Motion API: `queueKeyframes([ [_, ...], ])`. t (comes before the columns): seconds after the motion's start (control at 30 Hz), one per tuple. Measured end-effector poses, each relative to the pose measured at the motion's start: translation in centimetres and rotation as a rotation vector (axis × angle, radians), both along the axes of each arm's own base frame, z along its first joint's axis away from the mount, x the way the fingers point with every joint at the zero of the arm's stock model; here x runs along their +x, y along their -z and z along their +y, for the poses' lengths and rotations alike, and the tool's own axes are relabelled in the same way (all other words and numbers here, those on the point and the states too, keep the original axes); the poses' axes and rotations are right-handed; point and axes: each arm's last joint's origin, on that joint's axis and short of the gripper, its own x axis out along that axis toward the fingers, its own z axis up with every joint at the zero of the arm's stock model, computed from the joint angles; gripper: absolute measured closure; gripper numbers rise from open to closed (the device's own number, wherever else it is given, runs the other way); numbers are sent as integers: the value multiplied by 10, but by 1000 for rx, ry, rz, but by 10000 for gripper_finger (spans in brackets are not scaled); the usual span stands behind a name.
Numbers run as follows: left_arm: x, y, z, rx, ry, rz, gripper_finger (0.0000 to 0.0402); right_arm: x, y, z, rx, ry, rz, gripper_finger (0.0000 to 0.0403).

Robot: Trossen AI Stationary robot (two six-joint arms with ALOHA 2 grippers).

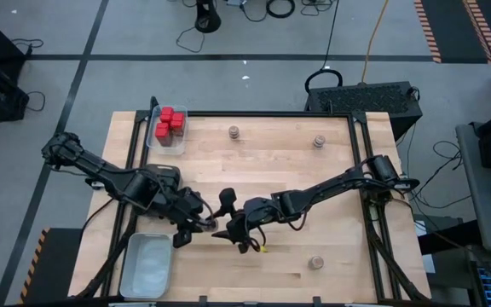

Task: Sort spices by type
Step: Put the brown seasoning bottle into the gray bin

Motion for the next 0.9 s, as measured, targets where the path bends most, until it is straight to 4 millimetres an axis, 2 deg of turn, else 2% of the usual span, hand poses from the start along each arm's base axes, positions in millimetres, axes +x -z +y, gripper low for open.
queueKeyframes([
  [0.33,1,-1,0,-7,17,-12,253,0,0,0,-5,-1,2,175],
  [0.67,1,-1,0,-5,19,-10,252,0,0,0,-7,2,-1,230],
  [0.77,1,-1,0,1,26,-12,242,0,0,0,-5,4,0,241],
  [0.9,1,-1,0,37,55,-27,210,0,0,-1,14,30,6,238],
])
